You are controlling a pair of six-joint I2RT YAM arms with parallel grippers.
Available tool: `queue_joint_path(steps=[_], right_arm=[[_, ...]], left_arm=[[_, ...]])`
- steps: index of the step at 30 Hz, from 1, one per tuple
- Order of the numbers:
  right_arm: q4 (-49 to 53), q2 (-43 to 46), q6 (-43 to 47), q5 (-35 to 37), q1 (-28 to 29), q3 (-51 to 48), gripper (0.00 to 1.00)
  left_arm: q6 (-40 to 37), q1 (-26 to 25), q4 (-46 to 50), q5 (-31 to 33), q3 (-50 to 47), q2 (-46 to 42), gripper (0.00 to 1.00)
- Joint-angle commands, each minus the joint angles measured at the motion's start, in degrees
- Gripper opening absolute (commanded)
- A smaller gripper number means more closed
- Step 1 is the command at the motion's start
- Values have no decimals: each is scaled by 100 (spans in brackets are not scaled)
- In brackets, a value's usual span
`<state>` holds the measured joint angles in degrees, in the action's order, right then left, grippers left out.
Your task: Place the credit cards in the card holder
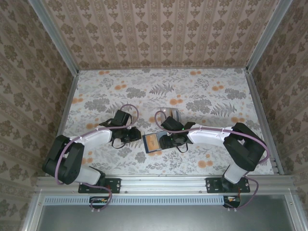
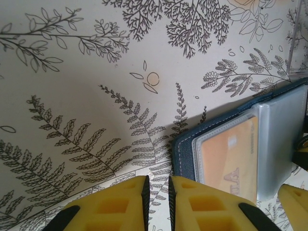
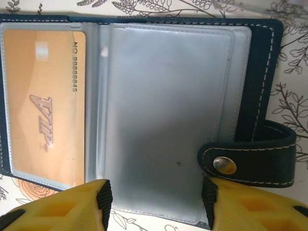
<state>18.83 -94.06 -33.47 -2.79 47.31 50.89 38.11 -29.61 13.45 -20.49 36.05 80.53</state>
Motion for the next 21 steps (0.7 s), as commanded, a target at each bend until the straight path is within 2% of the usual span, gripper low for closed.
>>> queue_joint_path(steps=[1, 5, 9, 13, 17, 21], right_arm=[[205, 132, -113, 169, 37, -161, 53], [283, 98, -201, 226, 60, -148, 51], [480, 85, -398, 630, 143, -102, 56], [441, 159, -441, 696, 176, -132, 55], [337, 28, -429, 502, 175, -129, 51], [-212, 71, -433, -106, 184, -283, 49]], left_arm=[[-37, -37, 20, 28, 124, 58, 20], [-85, -45, 107, 54, 195, 99, 20], [-83, -67, 52, 10, 199, 167, 20], [-41, -72, -12, -14, 191, 205, 20], [-123, -78, 91, -4, 279, 253, 20], [-83, -80, -4, -24, 267, 259, 20]])
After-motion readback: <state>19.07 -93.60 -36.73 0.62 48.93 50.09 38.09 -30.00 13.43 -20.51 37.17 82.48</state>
